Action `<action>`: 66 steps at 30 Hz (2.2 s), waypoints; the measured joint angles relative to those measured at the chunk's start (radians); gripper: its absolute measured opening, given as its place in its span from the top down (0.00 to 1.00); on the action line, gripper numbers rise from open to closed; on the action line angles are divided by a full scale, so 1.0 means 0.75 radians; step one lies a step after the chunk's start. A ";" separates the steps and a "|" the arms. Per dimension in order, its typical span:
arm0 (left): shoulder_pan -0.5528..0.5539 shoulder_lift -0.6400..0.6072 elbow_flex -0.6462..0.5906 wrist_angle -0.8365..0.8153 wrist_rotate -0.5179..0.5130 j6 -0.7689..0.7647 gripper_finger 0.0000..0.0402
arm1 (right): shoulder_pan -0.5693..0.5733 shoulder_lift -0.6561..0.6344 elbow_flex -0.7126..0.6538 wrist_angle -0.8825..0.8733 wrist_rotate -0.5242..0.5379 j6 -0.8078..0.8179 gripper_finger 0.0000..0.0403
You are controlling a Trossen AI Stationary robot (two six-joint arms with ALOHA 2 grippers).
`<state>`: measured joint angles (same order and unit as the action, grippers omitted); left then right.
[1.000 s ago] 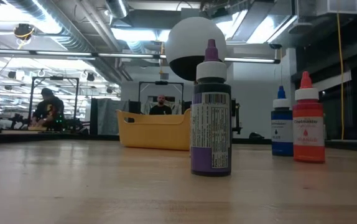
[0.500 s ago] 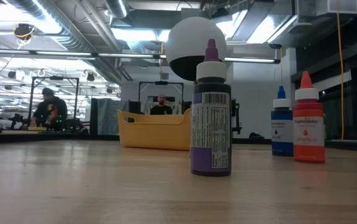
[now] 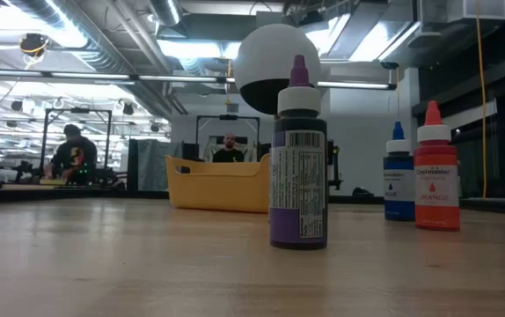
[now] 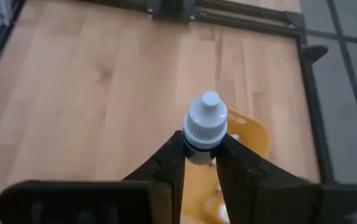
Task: Pick & Place food coloring
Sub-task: Put the small green food coloring bottle into the yellow bin
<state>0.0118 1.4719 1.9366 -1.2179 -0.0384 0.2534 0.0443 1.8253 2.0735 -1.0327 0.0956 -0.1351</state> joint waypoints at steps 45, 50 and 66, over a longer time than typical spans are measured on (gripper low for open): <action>-0.040 0.213 0.085 0.131 -0.199 -0.066 0.93 | -0.132 0.000 -0.003 0.045 -0.159 -0.251 0.79; -0.040 0.213 0.085 0.118 -0.156 -0.054 0.91 | -0.131 0.000 -0.003 0.046 -0.161 -0.248 0.79; -0.042 0.213 0.083 0.021 -0.202 -0.039 0.61 | -0.134 0.001 -0.004 0.056 -0.147 -0.245 0.79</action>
<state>-0.0200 1.6318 1.9991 -1.2021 -0.1902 0.2239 -0.0561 1.8257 2.0705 -0.9906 -0.0147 -0.3187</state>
